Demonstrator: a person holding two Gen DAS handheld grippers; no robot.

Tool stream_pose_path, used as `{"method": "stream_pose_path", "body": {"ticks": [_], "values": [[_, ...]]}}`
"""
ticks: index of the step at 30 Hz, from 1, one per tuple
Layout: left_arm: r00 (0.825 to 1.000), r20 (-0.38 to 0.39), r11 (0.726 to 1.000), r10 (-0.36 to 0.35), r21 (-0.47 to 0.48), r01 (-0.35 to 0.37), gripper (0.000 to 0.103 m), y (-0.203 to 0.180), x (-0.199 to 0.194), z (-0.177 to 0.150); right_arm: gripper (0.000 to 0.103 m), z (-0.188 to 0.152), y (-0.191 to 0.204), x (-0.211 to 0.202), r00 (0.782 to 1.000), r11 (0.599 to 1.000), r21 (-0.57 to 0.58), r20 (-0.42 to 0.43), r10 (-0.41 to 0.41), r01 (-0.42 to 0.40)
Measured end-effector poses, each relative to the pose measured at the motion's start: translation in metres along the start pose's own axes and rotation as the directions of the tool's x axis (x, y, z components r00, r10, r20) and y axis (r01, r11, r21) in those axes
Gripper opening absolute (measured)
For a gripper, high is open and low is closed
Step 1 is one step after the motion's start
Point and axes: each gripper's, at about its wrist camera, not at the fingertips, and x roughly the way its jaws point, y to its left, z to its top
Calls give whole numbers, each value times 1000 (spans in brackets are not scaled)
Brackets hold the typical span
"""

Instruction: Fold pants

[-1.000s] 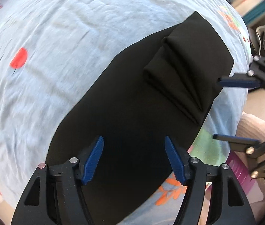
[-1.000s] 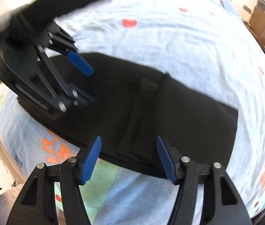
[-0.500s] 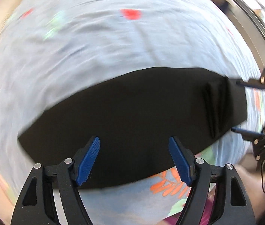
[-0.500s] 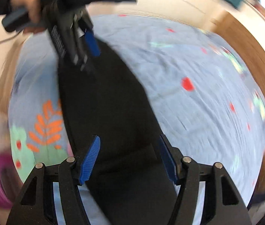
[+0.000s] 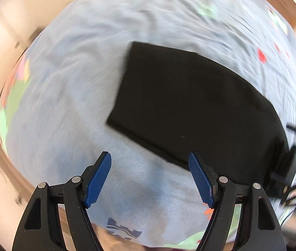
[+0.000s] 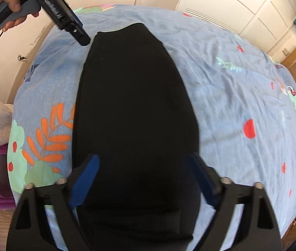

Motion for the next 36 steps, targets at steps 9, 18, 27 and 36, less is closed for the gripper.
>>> {"method": "stream_pose_path", "body": {"ticks": [9,18,27,36], "values": [[996,28,962,-79,-259,84,71,36,7,2,103,0,1,30,999,999,-35,-49,2,-4],[979,80,902,-189,-380,205,71,65,15,13,103,-3,-3,50,997,999,-13,-68,39,-40],[982,61,914,-178,-359,188,71,74,31,27,103,-3,-7,63,994,997,-23,-83,75,-78],[984,69,916,-164,-360,178,71,69,43,34,103,11,-15,50,998,1000,7,-61,-11,12]]}}
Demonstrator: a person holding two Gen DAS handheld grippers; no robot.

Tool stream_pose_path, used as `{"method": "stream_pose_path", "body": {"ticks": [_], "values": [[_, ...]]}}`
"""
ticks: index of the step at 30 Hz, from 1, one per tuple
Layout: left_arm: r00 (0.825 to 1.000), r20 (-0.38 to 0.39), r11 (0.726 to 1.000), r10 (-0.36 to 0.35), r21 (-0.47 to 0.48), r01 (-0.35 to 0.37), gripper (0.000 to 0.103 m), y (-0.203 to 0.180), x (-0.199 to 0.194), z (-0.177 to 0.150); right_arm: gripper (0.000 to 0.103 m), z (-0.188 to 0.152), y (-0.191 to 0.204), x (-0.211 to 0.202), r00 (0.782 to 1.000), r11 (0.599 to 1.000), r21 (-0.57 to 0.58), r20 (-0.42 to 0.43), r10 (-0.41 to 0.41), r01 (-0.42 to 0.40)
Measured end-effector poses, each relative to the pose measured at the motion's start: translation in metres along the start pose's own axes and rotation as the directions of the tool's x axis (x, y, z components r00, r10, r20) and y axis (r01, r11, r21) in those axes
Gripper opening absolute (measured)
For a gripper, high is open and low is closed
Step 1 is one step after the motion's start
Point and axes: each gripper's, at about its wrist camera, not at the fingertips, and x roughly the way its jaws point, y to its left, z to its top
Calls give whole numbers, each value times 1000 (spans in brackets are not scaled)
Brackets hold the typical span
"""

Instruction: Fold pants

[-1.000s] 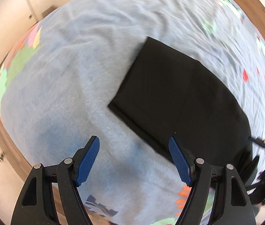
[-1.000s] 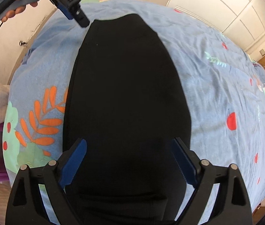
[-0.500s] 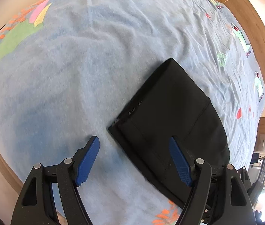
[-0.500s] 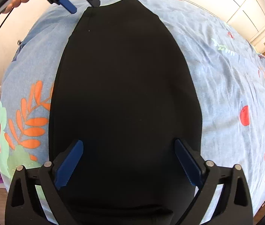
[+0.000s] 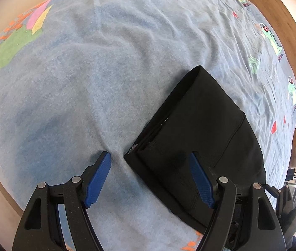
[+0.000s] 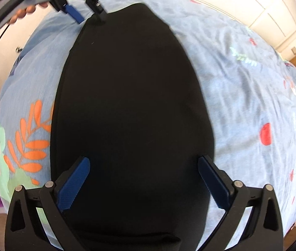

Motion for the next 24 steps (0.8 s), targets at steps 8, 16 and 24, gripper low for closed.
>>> {"method": "stream_pose_path", "body": {"ticks": [8,16,24], "values": [[1000,-13,1000,8,10,-8,71,-1,10,2,103,0,-7,17,1000,1000,9,-22,-19,19],[1000,-3,1000,9,23,-9,71,-8,14,1,103,-6,-2,12,1000,1000,14,16,-27,27],[995,64,994,71,80,-76,71,-18,18,-1,103,-13,2,12,999,999,9,28,-33,33]]}}
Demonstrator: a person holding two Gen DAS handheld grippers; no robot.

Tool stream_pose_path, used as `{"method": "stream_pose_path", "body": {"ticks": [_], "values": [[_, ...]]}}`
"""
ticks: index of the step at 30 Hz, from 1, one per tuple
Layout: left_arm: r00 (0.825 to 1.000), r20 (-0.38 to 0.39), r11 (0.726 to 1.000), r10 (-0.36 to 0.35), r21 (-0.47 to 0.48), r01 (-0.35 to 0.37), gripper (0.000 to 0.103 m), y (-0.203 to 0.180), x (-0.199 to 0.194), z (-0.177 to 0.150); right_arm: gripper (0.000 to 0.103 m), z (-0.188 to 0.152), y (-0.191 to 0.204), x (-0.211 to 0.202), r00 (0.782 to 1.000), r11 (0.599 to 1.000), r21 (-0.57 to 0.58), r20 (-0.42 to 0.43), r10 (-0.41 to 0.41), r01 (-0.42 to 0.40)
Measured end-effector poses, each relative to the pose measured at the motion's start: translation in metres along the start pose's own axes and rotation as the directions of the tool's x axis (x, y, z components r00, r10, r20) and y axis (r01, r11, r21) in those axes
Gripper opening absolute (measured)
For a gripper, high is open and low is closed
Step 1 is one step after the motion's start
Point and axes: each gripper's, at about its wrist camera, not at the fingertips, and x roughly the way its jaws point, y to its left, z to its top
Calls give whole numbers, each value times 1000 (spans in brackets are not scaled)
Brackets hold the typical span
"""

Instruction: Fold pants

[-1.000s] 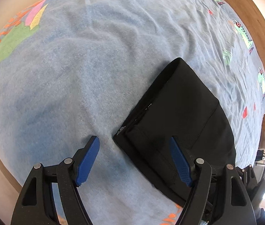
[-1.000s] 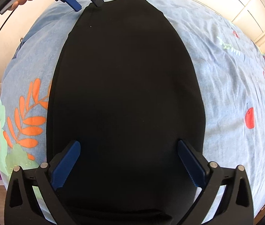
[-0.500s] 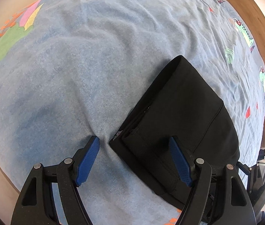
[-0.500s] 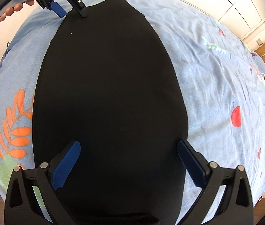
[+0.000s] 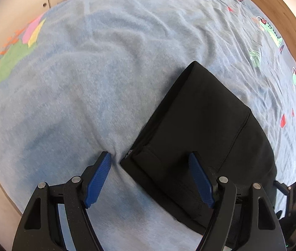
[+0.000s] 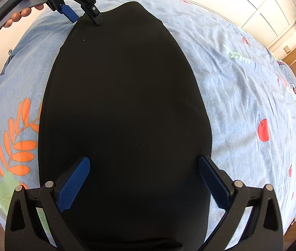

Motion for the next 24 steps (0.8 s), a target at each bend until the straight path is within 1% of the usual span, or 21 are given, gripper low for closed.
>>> {"method": "stream_pose_path", "body": {"ticks": [2,3,6,11,15,17,21,24], "values": [[1000,19,1000,3,26,-4,71,-2,1,-1,103,-3,4,-3,1000,1000,0,-1,1,-1],[1000,16,999,-2,41,1,71,-3,2,-1,103,-3,4,-3,1000,1000,0,-1,2,-2],[999,-10,995,-34,92,34,71,-4,8,2,103,-4,4,-3,1000,1000,0,0,6,-6],[997,-45,985,-56,159,62,71,-3,9,4,103,-4,3,-1,1000,1000,6,3,9,-9],[997,-50,982,-63,177,71,70,-7,9,1,103,-4,2,0,1000,1000,5,3,10,-10],[996,-38,980,-77,184,82,70,-9,7,-1,103,-4,2,1,1000,1000,5,3,14,-14],[993,-18,976,-113,185,114,70,-14,6,-2,103,-4,1,1,1000,1000,4,3,18,-18],[986,-11,974,-168,153,167,70,-6,5,-1,103,-4,1,1,1000,1000,4,6,18,-18]]}}
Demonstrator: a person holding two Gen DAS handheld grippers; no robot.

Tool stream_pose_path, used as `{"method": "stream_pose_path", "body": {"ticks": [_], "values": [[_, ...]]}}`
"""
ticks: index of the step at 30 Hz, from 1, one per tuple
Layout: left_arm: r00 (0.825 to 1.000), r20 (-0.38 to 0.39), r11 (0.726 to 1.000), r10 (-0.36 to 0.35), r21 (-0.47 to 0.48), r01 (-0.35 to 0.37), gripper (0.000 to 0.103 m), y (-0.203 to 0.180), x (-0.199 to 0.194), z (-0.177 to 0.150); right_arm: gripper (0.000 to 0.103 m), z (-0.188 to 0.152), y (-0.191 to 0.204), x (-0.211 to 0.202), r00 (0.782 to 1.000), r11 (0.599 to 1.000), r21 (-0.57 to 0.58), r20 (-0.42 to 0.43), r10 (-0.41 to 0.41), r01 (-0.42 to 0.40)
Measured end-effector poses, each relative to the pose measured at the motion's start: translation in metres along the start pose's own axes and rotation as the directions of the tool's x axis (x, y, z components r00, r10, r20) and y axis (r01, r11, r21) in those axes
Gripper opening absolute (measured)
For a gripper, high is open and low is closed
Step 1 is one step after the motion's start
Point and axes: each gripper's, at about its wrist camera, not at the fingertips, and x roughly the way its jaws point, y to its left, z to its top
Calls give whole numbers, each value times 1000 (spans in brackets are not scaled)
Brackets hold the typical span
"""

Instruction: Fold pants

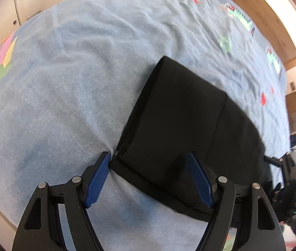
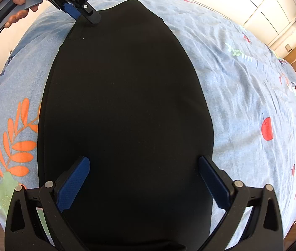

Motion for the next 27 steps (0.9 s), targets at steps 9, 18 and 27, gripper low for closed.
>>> {"method": "stream_pose_path", "body": {"ticks": [9,18,27], "values": [[999,-17,999,-40,-7,40,70,5,2,-3,103,-1,0,2,1000,1000,0,1,2,-2],[993,28,993,-111,-27,111,70,7,-11,0,103,0,-1,3,1000,1000,2,2,7,-7],[986,59,987,-157,-21,158,70,-1,-17,0,103,0,-1,3,1000,1000,1,1,7,-7]]}}
